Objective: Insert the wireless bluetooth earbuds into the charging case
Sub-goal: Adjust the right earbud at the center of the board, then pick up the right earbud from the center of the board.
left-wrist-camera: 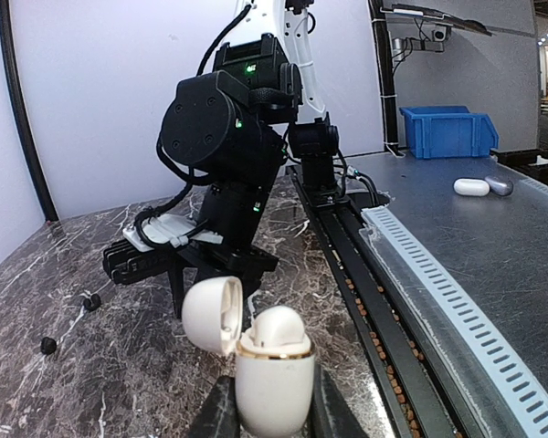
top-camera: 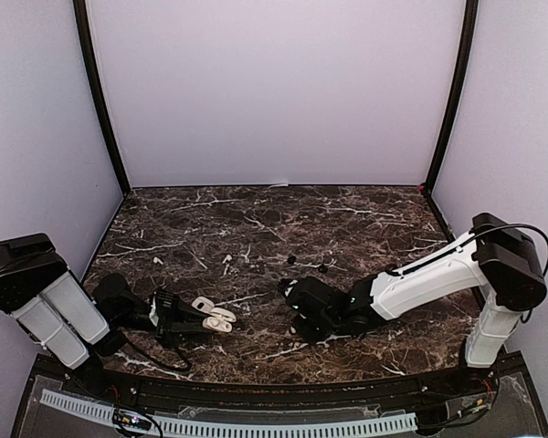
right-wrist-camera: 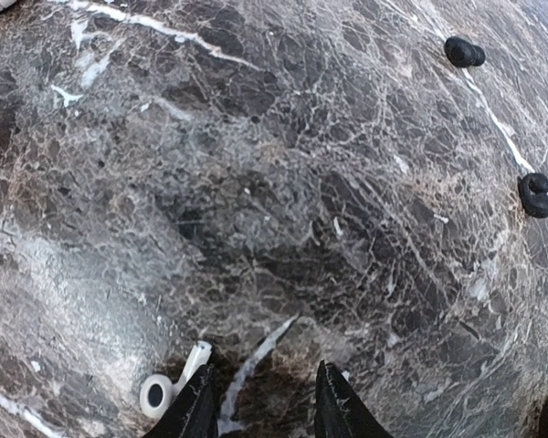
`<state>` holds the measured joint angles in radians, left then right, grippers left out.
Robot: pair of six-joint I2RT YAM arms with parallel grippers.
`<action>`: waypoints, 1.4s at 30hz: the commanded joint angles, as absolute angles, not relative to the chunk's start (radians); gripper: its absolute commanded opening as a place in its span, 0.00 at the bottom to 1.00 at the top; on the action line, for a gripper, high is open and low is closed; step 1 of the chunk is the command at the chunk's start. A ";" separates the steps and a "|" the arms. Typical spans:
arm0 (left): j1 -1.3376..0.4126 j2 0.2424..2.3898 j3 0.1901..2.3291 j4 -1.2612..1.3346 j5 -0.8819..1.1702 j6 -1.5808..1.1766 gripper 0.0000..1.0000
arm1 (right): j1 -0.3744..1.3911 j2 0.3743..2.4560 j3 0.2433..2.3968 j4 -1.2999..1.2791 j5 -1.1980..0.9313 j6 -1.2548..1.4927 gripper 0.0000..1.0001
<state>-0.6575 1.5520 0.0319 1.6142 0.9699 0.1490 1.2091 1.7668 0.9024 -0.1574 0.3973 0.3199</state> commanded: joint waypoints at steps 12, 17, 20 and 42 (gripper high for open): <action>-0.661 1.563 0.028 1.833 0.966 0.150 0.01 | 1.152 1.678 0.844 -0.111 0.339 0.299 0.37; -0.661 1.562 0.028 1.832 0.965 0.152 0.01 | 1.152 1.532 0.730 -0.049 0.254 0.322 0.37; -0.661 1.563 0.028 1.833 0.967 0.150 0.01 | 1.153 1.442 0.634 0.015 0.190 0.345 0.36; -0.661 1.562 0.029 1.833 0.966 0.152 0.00 | 1.233 1.645 0.662 0.206 0.187 0.411 0.29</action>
<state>-0.6575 1.5600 0.0319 1.6146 0.9604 0.1493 1.2201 1.5883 0.6048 0.1513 0.1604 0.4095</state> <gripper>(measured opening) 0.248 0.300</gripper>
